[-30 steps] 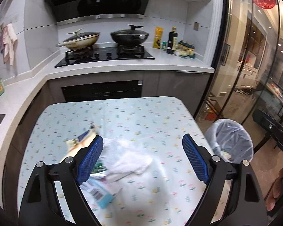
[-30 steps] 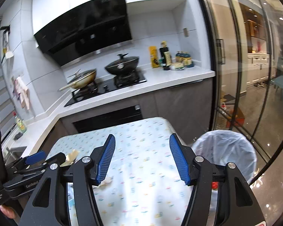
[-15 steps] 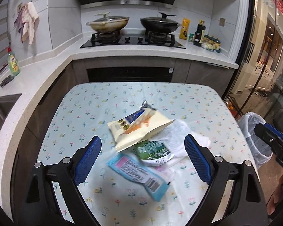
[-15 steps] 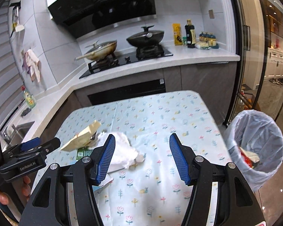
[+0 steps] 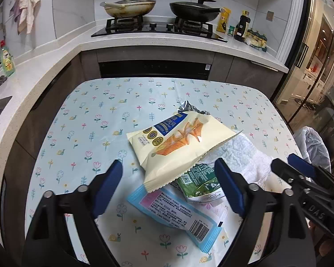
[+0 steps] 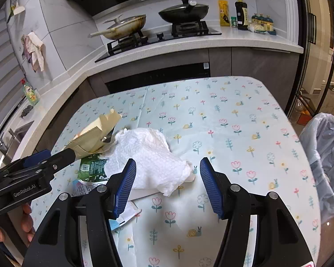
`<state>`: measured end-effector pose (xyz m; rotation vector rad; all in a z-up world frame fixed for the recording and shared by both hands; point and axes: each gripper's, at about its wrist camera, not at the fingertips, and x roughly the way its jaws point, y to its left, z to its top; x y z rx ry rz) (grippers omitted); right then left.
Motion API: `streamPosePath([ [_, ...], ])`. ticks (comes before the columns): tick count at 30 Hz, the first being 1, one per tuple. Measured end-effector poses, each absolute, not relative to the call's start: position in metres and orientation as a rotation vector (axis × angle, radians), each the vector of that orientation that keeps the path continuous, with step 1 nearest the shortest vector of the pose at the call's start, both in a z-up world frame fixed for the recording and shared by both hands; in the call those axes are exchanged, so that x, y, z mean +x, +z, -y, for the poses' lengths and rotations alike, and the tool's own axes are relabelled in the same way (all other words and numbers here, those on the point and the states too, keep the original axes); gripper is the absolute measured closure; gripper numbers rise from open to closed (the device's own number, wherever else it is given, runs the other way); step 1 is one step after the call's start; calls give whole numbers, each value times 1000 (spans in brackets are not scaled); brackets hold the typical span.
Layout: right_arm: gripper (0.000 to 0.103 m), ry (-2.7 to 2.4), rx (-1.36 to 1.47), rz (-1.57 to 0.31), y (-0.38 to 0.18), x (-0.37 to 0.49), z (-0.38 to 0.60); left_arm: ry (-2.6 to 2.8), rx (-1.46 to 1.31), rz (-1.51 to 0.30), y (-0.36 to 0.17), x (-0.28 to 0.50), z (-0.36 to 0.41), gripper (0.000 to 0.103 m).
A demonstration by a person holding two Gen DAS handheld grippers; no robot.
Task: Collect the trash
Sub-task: 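Grasp the white tissue with the right tool while the left tool grasps the yellow bread bag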
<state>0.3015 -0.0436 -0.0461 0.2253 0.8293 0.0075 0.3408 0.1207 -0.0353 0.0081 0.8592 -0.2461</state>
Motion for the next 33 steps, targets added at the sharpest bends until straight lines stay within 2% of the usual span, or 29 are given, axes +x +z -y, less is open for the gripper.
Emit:
streamPosePath([
  [3,45,24,224,-846,-54,308,40,-276,13,-877,-39,344,-117,47],
  [5,52,37,227,-847,-57,310,38,-287,14,-877,-40,344,-116,53],
  [7,71,50,230,-854,-60,311,37,-298,16,-875,-39,343,-114,66],
  [8,76,55,231,-857,-60,311,37,-303,17,-873,-38,342,-113,72],
  [9,88,60,234,-859,-60,311,38,-314,19,-875,-38,341,-112,78],
  [10,96,65,236,-858,-59,311,39,-312,23,-870,-36,340,-111,78],
  [13,102,68,233,-837,-50,306,42,-308,49,-841,-29,334,-107,83],
  [21,102,78,216,-789,-18,289,52,-326,29,-795,1,317,-100,88],
  [23,88,79,195,-805,-19,291,49,-322,18,-788,7,314,-101,88],
  [24,70,79,189,-810,-21,291,47,-316,13,-784,10,312,-101,88],
  [25,56,79,182,-810,-24,291,45,-309,9,-779,12,311,-102,88],
  [26,54,76,172,-814,-27,293,42,-302,5,-778,15,311,-103,88],
  [32,53,79,139,-891,-63,317,30,-281,-11,-781,18,313,-110,89],
  [33,61,82,137,-908,-70,320,29,-278,-8,-783,16,313,-111,89],
])
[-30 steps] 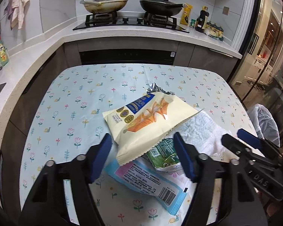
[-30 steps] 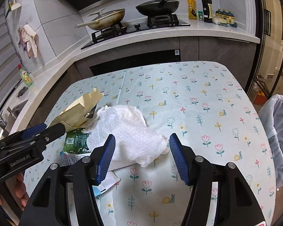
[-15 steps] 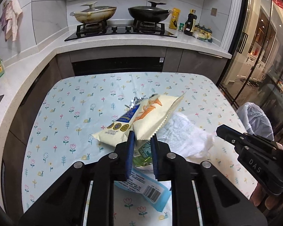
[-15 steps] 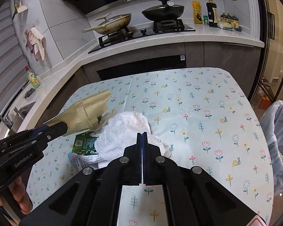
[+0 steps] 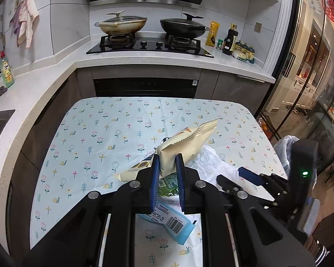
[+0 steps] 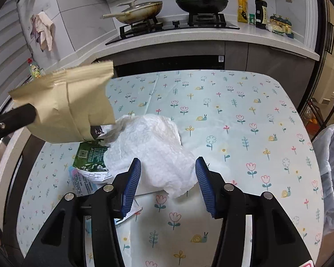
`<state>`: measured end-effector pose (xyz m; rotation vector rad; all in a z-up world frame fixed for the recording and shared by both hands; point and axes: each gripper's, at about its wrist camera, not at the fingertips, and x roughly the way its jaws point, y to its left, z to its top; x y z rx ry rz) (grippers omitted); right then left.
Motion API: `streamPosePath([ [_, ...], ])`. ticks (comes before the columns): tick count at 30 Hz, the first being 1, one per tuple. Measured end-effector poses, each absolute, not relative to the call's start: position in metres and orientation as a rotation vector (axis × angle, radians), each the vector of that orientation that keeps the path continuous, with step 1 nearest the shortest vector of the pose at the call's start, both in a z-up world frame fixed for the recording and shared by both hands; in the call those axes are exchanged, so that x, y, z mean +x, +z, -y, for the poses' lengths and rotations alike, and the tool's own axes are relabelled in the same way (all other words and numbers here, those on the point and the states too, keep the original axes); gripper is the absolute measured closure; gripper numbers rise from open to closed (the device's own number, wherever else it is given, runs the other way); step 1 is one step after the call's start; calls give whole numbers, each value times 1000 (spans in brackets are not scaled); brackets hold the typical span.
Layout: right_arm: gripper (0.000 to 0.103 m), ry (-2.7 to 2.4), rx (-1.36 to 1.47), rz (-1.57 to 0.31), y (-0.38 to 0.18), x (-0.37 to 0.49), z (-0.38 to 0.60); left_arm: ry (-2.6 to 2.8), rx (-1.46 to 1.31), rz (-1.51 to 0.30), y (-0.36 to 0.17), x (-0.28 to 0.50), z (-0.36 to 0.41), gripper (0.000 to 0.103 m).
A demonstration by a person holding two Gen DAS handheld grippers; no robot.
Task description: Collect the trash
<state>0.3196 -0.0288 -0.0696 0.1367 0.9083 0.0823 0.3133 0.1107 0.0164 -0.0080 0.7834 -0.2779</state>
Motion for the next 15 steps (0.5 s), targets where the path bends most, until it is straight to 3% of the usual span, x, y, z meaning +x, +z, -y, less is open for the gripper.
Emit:
streamPosePath([
  [1,79,91,142,-921,-74,321,29,-278,-6,-789,15,315,-111,89],
  [3,97,103,153,-934,-78,321,30,-274,-2,-794,12,315,-110,89],
  [15,98,53,192,-740,2,279,78,-279,-23,-781,24,305,-100,89],
])
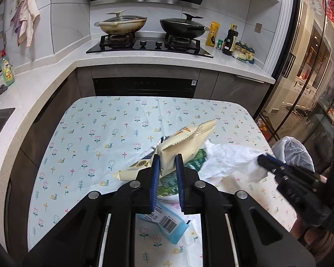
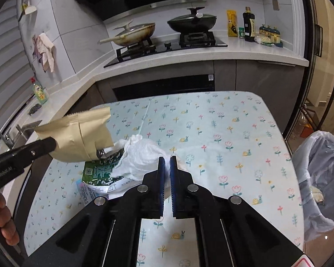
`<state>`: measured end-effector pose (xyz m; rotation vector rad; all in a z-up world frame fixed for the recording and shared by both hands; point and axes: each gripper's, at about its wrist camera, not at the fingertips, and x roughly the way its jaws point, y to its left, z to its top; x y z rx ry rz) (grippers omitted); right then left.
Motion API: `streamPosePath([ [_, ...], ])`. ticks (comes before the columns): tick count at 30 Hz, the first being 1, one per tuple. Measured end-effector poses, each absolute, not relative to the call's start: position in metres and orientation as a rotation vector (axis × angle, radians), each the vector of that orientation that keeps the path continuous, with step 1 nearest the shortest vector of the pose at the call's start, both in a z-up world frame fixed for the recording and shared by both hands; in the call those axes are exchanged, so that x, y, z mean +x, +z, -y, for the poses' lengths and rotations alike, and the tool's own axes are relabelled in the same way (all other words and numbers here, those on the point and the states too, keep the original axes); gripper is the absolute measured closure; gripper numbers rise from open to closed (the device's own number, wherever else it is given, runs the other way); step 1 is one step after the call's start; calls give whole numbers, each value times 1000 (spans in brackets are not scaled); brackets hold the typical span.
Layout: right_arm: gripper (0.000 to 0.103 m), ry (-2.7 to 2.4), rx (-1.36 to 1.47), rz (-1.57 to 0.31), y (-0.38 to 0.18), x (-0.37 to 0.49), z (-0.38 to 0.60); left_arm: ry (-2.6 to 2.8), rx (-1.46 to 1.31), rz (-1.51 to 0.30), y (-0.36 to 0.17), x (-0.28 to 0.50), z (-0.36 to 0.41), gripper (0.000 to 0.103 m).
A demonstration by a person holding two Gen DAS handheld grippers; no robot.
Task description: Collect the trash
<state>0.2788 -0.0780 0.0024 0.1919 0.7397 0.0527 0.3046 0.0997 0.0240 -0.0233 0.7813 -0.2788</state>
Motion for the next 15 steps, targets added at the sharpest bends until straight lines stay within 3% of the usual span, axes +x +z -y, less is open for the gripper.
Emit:
streamPosePath([
  [15,98,-51,240,-583,77,230,160,-387,29,-712,69,274,-26,92],
])
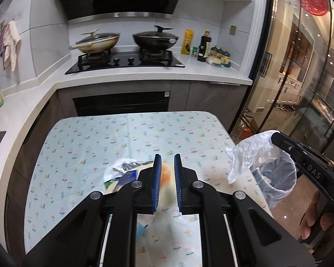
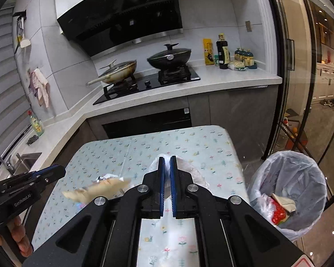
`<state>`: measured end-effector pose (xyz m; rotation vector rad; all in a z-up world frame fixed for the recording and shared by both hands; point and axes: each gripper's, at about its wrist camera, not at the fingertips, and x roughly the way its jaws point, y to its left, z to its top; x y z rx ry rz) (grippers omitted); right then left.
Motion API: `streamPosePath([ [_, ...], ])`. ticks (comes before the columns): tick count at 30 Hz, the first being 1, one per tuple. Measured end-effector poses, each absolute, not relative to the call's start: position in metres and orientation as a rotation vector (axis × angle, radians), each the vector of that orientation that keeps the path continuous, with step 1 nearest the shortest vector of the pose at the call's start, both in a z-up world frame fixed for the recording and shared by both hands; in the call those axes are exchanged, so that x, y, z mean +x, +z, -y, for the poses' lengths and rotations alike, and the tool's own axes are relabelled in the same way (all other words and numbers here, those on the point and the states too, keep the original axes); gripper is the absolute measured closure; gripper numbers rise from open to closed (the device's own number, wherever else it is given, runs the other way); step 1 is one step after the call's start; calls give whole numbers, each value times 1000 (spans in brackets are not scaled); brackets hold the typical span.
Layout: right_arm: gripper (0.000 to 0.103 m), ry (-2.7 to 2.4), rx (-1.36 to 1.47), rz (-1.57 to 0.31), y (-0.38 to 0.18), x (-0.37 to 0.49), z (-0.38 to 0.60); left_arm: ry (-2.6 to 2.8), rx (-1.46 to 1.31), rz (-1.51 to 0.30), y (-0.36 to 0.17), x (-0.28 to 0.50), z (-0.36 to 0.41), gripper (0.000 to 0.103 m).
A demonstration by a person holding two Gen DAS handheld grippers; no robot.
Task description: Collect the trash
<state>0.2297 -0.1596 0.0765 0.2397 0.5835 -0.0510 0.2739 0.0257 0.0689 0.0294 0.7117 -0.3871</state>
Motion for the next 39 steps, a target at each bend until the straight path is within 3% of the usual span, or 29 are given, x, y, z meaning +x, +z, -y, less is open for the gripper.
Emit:
streamPosePath([
  [10,98,-143,277,-550,85,194,229,-493,53,-713,77,259,41,96],
  [14,98,-157,293,-556,77,182,245,-493,61,-761,61,255,47,91],
  [15,98,-156,298,-559,74,180,247,-477,65,-777,53,254,45,75],
  [16,98,-156,303,-563,71,179,249,-465,65,-786,46,251,42,52],
  [18,98,-150,312,-573,63,175,250,-426,60,-795,27,244,29,30],
  [19,98,-146,316,-576,59,172,251,-410,66,-802,15,240,21,22],
  [22,98,-135,336,-594,45,168,250,-400,96,-837,-14,233,5,12],
  [33,98,-125,357,-643,20,167,237,-459,264,-991,-111,243,-6,13],
  [38,98,-131,350,-656,17,169,235,-461,217,-993,-122,243,-3,28],
  [39,98,-132,350,-659,16,170,235,-467,209,-986,-121,243,-2,38],
])
